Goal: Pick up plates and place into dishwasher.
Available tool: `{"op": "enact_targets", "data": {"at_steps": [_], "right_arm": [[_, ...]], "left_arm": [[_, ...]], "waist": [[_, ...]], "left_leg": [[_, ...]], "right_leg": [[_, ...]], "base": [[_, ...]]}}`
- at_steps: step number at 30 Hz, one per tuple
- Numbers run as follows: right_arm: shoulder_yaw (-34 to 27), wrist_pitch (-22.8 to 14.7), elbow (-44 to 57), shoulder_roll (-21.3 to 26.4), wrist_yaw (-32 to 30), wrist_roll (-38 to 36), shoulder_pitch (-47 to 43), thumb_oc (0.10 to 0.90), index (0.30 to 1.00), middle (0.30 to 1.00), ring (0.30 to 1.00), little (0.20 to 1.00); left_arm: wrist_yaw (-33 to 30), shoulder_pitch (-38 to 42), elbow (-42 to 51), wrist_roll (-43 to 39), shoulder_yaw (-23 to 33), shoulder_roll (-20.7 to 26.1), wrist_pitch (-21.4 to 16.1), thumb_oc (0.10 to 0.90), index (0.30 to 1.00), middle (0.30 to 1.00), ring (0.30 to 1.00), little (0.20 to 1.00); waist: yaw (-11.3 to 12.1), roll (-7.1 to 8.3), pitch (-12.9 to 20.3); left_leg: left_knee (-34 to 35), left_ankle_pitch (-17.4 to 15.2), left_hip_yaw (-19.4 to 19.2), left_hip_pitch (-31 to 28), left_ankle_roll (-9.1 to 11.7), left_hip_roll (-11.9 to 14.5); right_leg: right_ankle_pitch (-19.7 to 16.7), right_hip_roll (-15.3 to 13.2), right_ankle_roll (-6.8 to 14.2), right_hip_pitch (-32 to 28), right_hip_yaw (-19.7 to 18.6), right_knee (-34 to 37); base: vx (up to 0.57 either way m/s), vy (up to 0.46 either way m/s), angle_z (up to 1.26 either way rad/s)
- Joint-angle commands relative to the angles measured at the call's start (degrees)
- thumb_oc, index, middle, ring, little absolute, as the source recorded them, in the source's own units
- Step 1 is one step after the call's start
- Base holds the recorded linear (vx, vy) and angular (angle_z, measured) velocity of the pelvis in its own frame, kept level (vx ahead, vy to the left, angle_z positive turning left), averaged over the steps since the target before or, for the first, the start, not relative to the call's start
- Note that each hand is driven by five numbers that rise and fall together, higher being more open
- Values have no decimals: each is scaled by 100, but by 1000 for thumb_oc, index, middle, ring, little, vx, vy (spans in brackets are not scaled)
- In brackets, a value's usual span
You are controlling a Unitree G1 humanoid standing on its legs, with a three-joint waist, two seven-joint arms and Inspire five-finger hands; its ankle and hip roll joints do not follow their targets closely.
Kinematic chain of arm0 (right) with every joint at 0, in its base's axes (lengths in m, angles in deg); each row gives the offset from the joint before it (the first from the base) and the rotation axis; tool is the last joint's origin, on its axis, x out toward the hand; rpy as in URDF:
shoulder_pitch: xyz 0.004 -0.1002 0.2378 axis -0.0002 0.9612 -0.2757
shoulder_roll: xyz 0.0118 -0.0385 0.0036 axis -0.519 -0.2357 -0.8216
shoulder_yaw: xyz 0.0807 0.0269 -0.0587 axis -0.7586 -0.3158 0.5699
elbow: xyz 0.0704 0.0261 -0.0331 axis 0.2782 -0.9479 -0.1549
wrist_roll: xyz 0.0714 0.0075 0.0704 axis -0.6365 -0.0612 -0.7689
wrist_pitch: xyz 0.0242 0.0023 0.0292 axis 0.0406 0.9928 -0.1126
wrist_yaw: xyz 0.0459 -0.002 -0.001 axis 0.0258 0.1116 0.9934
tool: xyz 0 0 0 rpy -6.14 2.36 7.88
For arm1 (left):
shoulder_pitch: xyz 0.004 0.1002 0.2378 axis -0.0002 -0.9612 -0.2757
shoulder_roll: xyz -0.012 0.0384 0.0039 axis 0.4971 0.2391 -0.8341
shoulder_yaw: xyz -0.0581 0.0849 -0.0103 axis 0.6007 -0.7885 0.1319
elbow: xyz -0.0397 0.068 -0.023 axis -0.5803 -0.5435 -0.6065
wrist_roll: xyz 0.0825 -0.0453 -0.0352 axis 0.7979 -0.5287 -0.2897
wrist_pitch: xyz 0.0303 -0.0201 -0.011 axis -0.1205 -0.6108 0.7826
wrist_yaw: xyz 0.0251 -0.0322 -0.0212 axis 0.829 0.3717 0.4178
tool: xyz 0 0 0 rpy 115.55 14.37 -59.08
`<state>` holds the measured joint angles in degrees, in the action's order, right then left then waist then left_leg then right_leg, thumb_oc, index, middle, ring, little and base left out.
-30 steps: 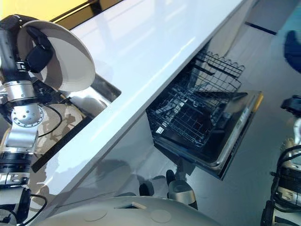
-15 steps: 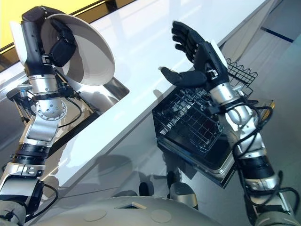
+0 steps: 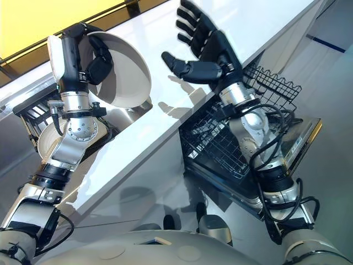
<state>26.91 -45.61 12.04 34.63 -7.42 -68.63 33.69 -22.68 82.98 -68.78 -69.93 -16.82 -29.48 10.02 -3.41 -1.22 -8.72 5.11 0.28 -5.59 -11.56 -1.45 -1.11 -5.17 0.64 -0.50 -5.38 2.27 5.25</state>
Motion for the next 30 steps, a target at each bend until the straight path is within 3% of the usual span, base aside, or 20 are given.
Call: {"op": "enact_targets", "data": {"at_steps": [1,12,21,30], "right_arm": [[-42,-131,103,-444,256,-880,-339,800,900,900,900,900],[312,-313,-13,-860,223,-1508,-310,800,900,900,900,900],[446,128,-213,-863,6,-1216,-162,800,900,900,900,900],[549,174,-467,-929,-205,-1150,33,800,900,900,900,900]], "left_arm": [[-619,1145,-340,234,-305,170,-465,100,300,300,300,200],[-748,1335,-968,366,-786,48,-414,100,300,300,300,200],[-826,1324,-1093,212,-848,-43,-661,100,300,300,300,200],[-455,1153,-643,-85,-1022,-332,-921,100,300,300,300,200]], "waist": [[95,-18,763],[118,-28,736],[93,-46,701],[111,-53,641]], "left_leg": [[-37,-406,164,247,17,-182],[-43,-383,187,233,4,-189],[-44,-393,235,223,2,-197],[-28,-376,347,214,10,-191]], "right_leg": [[1066,63,343,-116,331,-492],[1079,51,328,-155,386,-506],[1123,61,322,-161,362,-522],[1151,90,298,-190,372,-536]], "base": [[39,-7,0],[36,0,1],[16,2,0],[0,0,0]]}}
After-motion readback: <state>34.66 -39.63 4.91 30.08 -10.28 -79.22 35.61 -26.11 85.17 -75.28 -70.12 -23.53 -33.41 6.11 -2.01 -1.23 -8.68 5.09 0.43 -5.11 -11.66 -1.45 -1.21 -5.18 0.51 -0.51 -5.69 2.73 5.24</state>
